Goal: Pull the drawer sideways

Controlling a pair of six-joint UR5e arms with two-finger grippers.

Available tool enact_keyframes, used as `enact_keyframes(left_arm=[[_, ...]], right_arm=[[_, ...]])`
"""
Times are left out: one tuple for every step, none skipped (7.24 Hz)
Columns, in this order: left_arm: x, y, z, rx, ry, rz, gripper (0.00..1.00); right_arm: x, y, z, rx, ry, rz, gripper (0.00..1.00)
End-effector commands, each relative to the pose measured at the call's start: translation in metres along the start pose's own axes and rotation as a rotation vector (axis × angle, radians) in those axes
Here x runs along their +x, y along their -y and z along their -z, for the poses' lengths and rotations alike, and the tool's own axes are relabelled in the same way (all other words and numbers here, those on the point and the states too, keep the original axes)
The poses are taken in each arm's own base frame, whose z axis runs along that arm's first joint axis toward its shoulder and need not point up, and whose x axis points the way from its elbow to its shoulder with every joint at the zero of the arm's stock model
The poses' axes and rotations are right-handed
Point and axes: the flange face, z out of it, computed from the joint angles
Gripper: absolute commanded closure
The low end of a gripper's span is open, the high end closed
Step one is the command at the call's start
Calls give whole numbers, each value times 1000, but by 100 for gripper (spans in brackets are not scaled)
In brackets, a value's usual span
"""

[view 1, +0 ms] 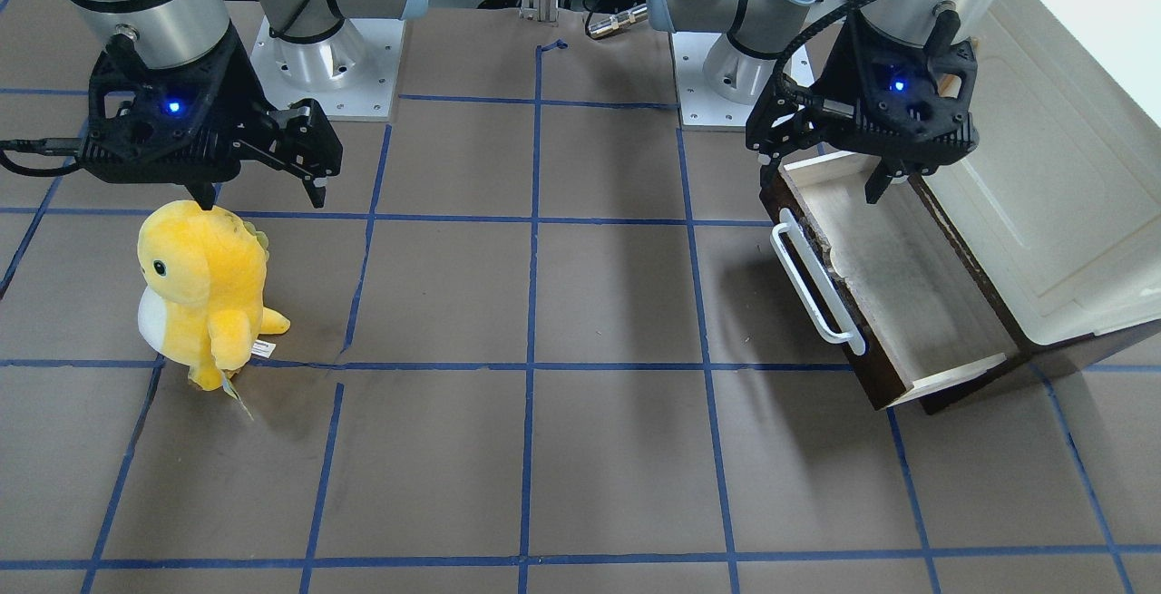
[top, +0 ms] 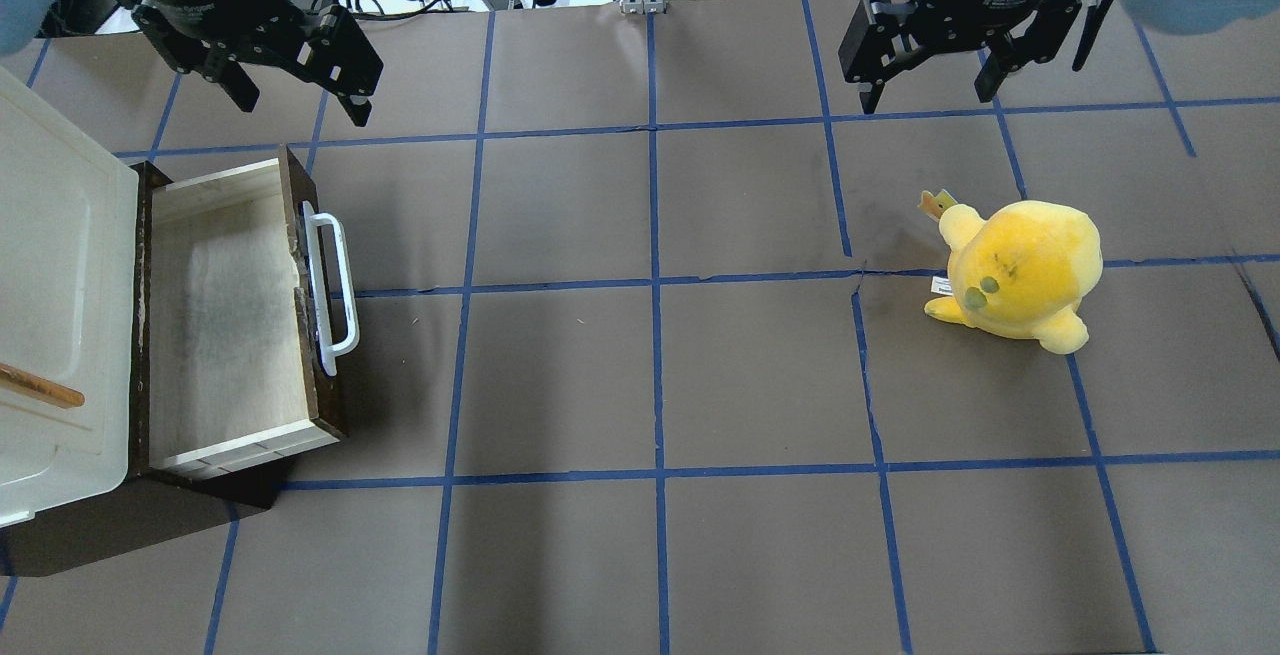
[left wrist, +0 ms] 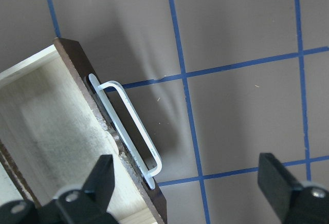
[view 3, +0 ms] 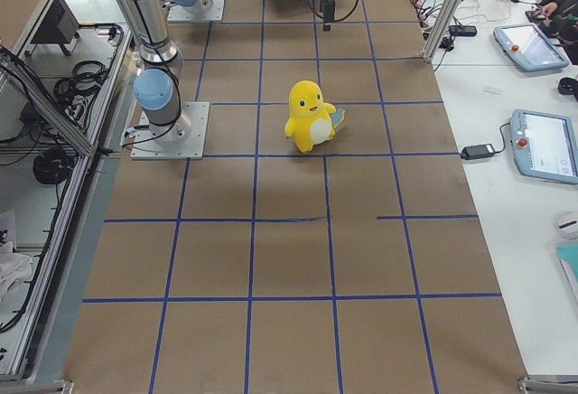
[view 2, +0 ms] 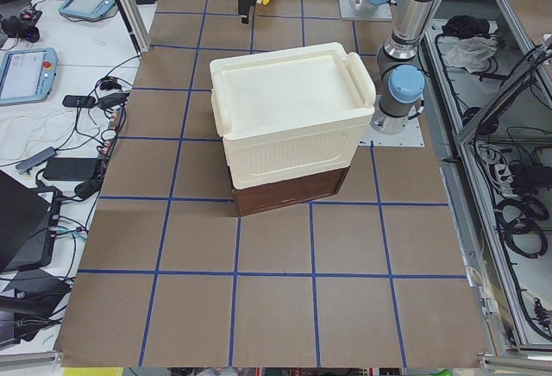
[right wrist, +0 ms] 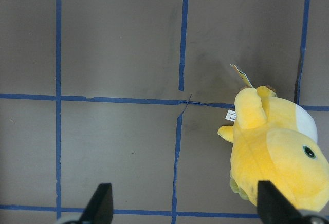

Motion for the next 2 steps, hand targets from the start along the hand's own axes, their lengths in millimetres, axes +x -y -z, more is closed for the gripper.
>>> enact_keyframes(left_arm=[[0, -2, -3, -3, -5, 1, 0], [-1, 0, -4, 9, -3, 3, 0]], right_arm=[[0, 0, 0, 0, 0, 0, 0], [0, 0, 0, 0, -1, 0, 0]])
